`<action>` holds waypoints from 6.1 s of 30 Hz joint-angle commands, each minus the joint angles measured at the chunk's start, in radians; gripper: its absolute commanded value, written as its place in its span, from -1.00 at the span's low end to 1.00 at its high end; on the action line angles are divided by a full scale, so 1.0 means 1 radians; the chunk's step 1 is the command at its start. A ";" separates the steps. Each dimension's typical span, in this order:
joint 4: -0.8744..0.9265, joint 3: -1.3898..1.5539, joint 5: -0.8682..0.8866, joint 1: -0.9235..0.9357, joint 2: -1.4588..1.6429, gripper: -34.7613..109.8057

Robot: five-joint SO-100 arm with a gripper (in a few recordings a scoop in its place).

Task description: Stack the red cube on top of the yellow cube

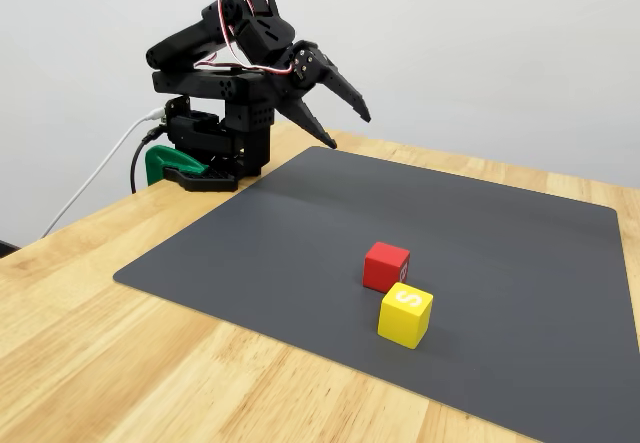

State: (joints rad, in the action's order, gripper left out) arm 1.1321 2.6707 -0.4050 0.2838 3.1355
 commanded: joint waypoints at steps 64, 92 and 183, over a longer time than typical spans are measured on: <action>-0.032 0.003 0.282 -0.038 0.008 -0.10; -0.032 0.003 0.282 -0.038 0.008 -0.10; -0.032 0.003 0.267 -0.049 0.008 -0.22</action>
State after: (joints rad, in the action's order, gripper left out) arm 1.0953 2.6722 -0.1150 0.2301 3.1401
